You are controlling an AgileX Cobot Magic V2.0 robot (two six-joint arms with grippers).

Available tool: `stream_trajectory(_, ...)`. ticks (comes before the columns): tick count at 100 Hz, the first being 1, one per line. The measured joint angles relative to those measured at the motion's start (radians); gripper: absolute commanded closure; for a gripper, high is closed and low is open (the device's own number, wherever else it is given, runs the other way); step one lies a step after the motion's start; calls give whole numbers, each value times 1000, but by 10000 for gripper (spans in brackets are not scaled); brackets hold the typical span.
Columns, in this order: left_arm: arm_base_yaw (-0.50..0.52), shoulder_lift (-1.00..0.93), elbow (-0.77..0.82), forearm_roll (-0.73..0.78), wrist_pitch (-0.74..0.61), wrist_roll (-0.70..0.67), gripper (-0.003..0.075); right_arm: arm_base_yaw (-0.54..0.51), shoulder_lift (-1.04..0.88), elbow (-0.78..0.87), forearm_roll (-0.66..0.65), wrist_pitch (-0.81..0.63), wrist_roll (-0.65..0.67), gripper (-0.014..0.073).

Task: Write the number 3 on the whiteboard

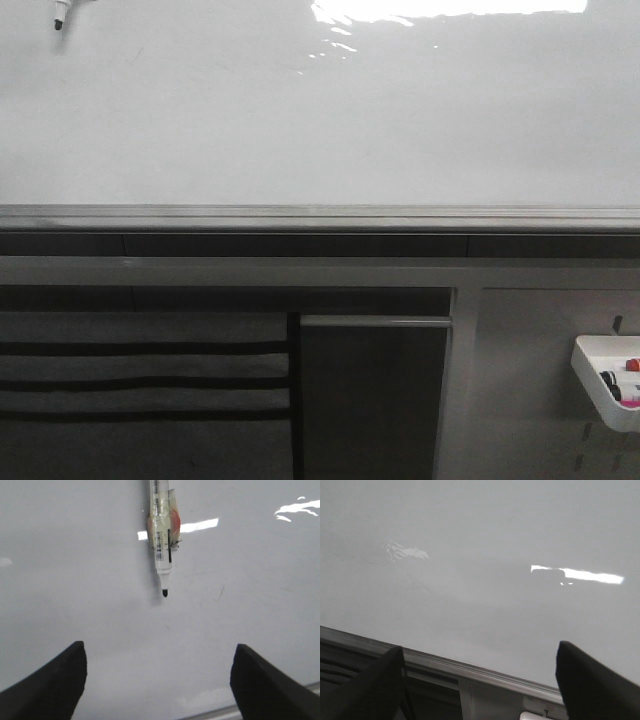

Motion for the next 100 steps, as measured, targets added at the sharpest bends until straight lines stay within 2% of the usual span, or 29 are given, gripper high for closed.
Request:
stream_trajectory(24,-6,241,-170,0,-15,0,175,2,19,0,0,-14,0,43)
stream_trajectory(48,-6,379,-284,0,-19,0,180,2,21,0,0,-14,-1,43)
stream_trajectory(100,-16,403,-308,0,-58,0,505,2,21,0,0,-14,-1,43)
